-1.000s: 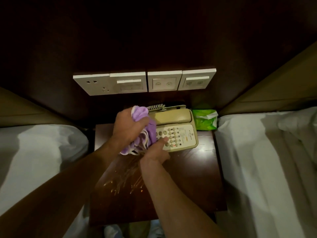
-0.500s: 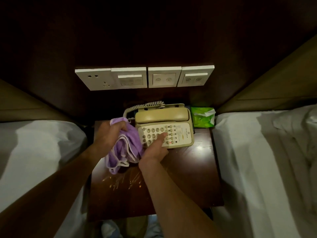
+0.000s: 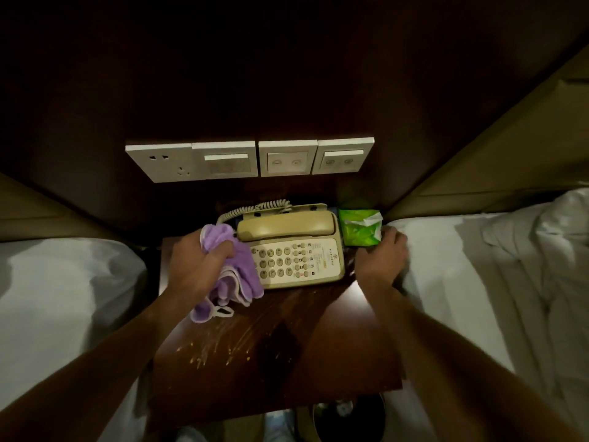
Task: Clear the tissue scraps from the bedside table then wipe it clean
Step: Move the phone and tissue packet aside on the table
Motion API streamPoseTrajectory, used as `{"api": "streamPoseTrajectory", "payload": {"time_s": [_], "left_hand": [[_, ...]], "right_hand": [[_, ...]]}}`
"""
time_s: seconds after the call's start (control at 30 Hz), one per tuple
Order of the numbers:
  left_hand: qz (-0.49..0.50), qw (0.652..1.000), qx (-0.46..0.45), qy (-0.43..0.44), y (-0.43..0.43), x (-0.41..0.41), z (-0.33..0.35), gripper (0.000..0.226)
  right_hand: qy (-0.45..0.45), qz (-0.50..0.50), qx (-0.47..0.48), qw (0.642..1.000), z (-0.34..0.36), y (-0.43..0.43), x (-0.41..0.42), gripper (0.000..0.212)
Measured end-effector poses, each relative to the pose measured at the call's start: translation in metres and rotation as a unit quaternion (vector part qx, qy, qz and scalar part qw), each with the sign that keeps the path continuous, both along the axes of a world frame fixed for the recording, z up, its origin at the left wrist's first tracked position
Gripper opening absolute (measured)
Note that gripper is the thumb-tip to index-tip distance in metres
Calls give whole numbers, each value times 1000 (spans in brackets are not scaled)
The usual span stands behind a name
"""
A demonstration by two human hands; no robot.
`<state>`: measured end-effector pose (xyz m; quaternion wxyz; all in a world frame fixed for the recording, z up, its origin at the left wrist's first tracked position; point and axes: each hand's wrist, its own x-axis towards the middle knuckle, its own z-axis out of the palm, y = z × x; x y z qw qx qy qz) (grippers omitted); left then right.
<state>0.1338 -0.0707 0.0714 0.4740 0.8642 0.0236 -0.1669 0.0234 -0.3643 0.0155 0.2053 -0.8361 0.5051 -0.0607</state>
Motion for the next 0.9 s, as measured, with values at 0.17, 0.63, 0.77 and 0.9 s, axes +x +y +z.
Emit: {"api": "streamPoseTrajectory", "payload": {"time_s": [0.17, 0.63, 0.77, 0.9], "left_hand": [[44, 997, -38, 44, 7, -3, 4, 4], [0, 959, -104, 262, 15, 3, -17, 12], [-1, 966, -101, 239, 15, 7, -14, 11], [10, 971, -91, 220, 19, 7, -8, 16]], "right_hand": [[124, 261, 52, 956, -18, -52, 22, 90], [223, 245, 39, 943, -17, -60, 27, 32], [184, 249, -47, 950, 28, -63, 25, 26], [157, 349, -165, 909, 82, -57, 22, 26]]}}
